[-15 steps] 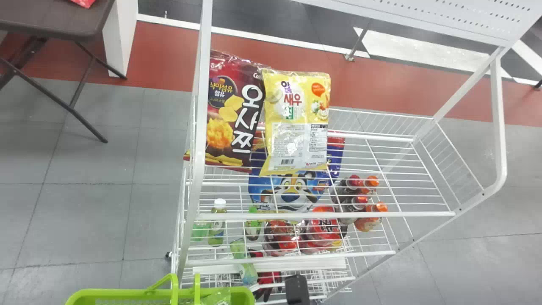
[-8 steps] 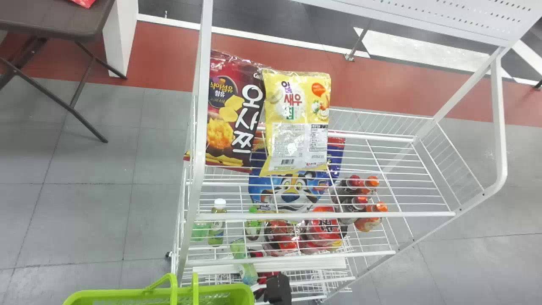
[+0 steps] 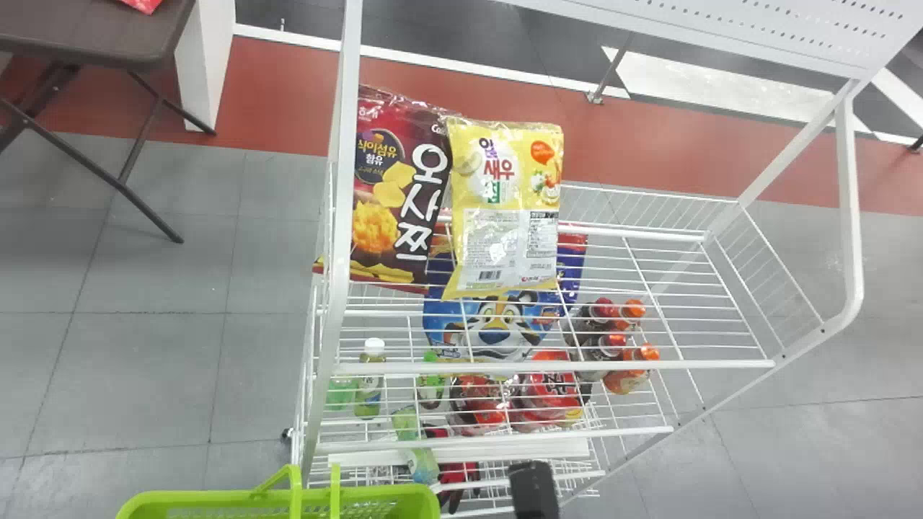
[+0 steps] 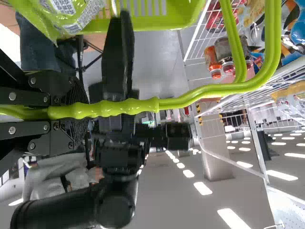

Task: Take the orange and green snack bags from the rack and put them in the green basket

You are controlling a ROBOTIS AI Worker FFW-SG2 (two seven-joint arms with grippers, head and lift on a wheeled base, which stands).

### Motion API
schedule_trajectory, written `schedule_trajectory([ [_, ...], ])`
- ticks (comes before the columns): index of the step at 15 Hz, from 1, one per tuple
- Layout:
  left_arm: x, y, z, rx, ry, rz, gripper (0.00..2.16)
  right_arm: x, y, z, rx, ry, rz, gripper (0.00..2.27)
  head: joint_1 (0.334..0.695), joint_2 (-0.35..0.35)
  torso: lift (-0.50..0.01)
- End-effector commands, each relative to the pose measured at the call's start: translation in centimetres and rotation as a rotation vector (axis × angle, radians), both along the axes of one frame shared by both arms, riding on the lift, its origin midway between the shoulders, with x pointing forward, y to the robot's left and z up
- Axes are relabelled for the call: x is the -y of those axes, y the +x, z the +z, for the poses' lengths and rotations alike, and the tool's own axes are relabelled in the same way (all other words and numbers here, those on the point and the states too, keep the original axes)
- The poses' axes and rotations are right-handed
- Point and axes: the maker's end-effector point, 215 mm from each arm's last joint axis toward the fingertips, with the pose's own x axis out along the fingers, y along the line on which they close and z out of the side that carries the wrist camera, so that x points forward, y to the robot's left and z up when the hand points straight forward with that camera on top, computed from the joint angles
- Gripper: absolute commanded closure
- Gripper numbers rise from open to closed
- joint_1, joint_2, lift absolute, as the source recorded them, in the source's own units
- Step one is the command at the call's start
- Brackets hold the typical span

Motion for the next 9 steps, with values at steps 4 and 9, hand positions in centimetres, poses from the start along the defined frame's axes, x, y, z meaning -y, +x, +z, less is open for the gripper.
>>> schedule_trajectory([
  [4, -0.1, 0.3, 0.0, 0.009, 0.000, 0.005, 2.13, 5.2, 5.3, 6.3, 0.188, -0.044, -0.100, 0.05, 0.695, -0.350, 0.000],
  [9, -0.1, 0.6, -0.1, 0.021, 0.000, 0.015, 2.13, 11.2, 16.1, 16.6, 0.765, -0.155, -0.256, 0.07, 0.695, -0.350, 0.000],
])
